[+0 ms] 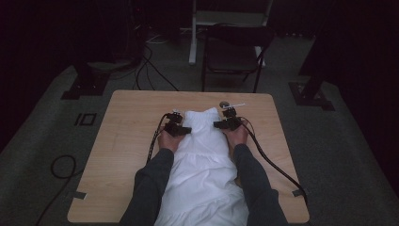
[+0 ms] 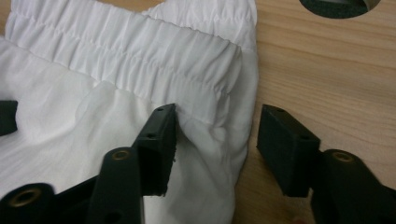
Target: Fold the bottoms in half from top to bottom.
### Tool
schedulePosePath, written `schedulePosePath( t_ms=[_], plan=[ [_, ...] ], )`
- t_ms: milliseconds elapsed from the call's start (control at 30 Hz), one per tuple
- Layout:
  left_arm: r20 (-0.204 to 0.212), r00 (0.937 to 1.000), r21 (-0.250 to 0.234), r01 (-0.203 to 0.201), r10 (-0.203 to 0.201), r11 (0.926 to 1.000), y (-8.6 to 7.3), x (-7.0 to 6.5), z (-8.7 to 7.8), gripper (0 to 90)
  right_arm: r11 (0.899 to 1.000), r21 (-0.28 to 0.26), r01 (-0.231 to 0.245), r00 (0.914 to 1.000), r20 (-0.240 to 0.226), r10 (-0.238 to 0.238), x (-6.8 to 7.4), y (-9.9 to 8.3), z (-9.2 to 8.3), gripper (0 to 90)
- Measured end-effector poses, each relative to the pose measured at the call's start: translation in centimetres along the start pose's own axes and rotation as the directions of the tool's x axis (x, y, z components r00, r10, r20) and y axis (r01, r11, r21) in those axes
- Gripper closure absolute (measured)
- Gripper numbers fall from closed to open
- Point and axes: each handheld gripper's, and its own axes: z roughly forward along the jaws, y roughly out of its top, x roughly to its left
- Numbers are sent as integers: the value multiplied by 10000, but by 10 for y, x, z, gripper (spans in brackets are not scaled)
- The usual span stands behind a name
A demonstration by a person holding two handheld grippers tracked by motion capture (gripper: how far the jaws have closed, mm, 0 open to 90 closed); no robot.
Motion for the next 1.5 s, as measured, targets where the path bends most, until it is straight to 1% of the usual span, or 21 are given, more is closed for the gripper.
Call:
schedulePosePath(
  t_ms=[33,100,133,167,267,400,500,533,600,633,667,700,767,900,1000,1033,1067,1167,1233,1367,1500],
  plan=[
    [43,10000,2,32,-32,10000,0,0,0,672,10000,-27,-21,10000,-35,21,0,0,0,503],
    [106,9999,14,89,-89,10000,0,0,1,740,10000,63,32,9996,-291,-30,4,0,1,669],
    [120,9999,58,67,-68,10000,0,0,1,771,9998,114,142,9997,-210,-140,6,-1,1,717],
    [187,9998,89,112,-113,9999,0,0,1,801,9997,194,160,9999,-70,-158,7,-1,0,759],
    [548,9978,147,355,-363,9993,-1,4,1,839,9988,474,-111,9996,-263,124,4,1,-1,818],
    [863,9956,1,369,-367,9993,6,9,-7,851,9994,212,-290,9974,-654,304,0,2,-8,838],
    [884,9957,-294,288,-261,9992,16,9,-18,853,9981,-329,-517,9938,-999,482,-3,13,-22,842],
    [886,9959,-508,247,-201,9984,21,9,-23,853,9976,-523,-456,9941,-1009,401,-2,18,-27,842],
    [1091,9933,-993,487,-378,9939,30,9,-34,853,9960,-849,-282,9955,-921,203,0,27,-36,842],
    [1091,9933,-993,487,-378,9939,30,9,-34,853,9960,-849,-282,9955,-921,203,0,27,-36,842],
    [968,9952,-1298,270,-145,9912,40,6,-44,853,9936,-1102,-240,9958,-908,140,1,33,-43,842],
    [1127,9935,-1525,304,-131,9878,46,6,-50,852,9881,-1528,-176,9956,-934,33,2,42,-53,842],
    [1100,9939,-1950,141,76,9807,55,3,-64,852,9804,-1963,-177,9953,-968,-14,4,51,-64,842],
    [1310,9907,-2193,-65,360,9756,59,-2,-83,851,9706,-2399,-204,9891,-1466,-154,7,58,-84,842],
    [1535,9856,-2235,-358,714,9741,45,-5,-97,850,9642,-2650,-134,9775,-2065,-432,12,48,-101,842],
    [1555,9847,-2212,-426,784,9743,41,-5,-100,850,9615,-2747,-121,9684,-2427,-571,14,40,-107,842],
    [1603,9832,-2202,-503,870,9742,33,-7,-106,849,9621,-2727,-68,9640,-2576,-662,16,34,-111,842],
    [1939,9736,-2168,-771,1203,9732,2,-16,-120,848,9660,-2573,250,9523,-2878,-1013,24,4,-122,841],
    [1991,9706,-2111,-920,1350,9731,-23,-23,-127,847,9708,-2376,341,9413,-3188,-1111,30,-20,-127,841],
    [2037,9657,-1537,-1309,1611,9794,-70,-35,-131,843,9812,-1863,508,9305,-3480,-1143,42,-64,-130,841],
    [1821,9683,-697,-1606,1708,9846,-108,-41,-118,841,9829,-1279,1322,9373,-3065,-1660,57,-102,-122,838]
  ],
)
